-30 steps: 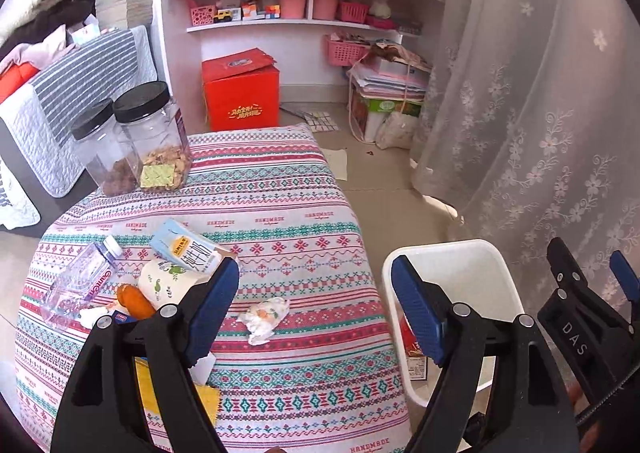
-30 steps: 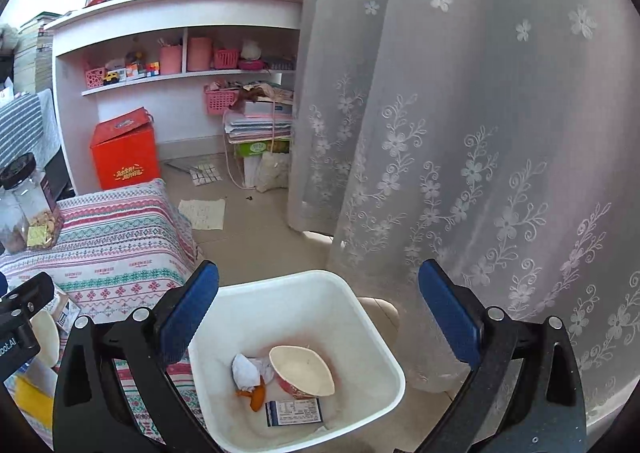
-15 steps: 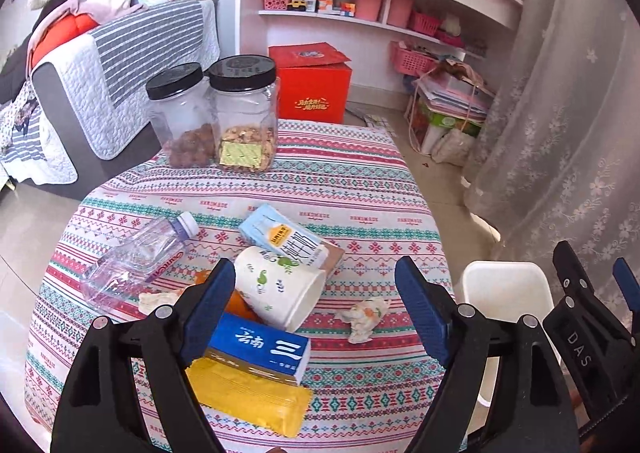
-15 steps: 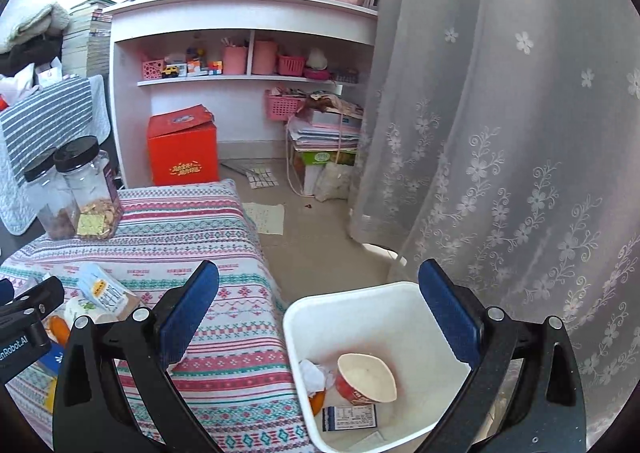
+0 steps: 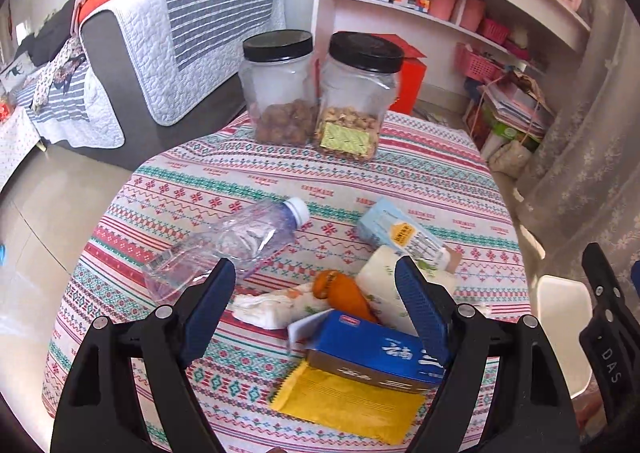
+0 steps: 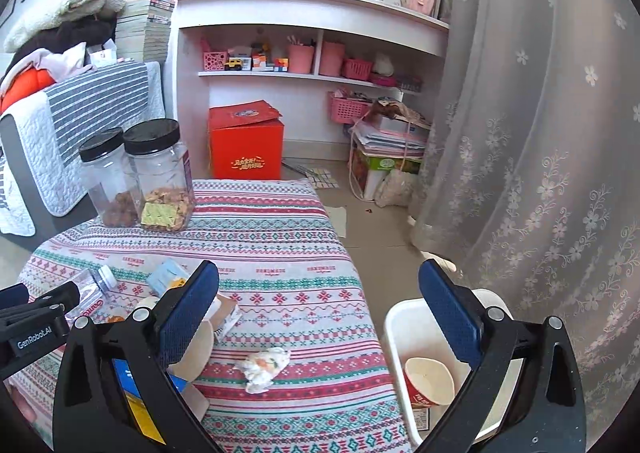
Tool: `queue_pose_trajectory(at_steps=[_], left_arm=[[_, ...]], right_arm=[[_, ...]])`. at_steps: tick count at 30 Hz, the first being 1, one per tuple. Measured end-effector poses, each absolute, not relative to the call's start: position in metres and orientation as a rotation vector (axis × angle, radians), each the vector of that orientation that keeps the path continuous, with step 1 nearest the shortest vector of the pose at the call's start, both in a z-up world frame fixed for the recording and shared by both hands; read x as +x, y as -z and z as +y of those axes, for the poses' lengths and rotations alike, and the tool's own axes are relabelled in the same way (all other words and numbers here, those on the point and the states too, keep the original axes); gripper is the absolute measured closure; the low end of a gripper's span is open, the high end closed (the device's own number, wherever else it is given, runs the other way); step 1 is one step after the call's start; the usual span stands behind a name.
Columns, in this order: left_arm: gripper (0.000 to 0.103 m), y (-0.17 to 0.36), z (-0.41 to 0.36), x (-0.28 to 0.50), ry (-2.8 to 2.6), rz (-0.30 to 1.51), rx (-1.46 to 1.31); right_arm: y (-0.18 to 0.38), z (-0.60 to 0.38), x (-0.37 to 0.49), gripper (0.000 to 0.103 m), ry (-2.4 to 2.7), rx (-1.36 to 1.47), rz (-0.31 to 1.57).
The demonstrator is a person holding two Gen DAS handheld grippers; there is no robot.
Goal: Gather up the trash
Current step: 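Grasp the clear water bottle with the left tool while the right tool grasps the white tissue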
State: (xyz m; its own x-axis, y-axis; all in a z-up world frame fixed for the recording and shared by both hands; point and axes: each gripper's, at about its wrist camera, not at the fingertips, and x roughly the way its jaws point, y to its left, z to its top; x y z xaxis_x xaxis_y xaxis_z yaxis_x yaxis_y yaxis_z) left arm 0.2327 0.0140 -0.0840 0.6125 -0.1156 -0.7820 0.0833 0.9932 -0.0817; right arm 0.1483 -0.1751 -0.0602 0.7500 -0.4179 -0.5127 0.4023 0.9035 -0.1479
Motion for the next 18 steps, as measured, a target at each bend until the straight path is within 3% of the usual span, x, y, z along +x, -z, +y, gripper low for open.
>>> queue_pose_trajectory(at_steps=[8,18], left_arm=[[0.023,0.127,0.038,0.287,0.110,1.023,0.170],[0.023,0.174,0.013,0.344,0.218,1.152,0.432]], right_arm=[[0.077,-0.145,0.170,0.007,0.371,-0.093,0.603],[0.085,-0.138,0.183,0.007,0.231,-0.168,0.653]])
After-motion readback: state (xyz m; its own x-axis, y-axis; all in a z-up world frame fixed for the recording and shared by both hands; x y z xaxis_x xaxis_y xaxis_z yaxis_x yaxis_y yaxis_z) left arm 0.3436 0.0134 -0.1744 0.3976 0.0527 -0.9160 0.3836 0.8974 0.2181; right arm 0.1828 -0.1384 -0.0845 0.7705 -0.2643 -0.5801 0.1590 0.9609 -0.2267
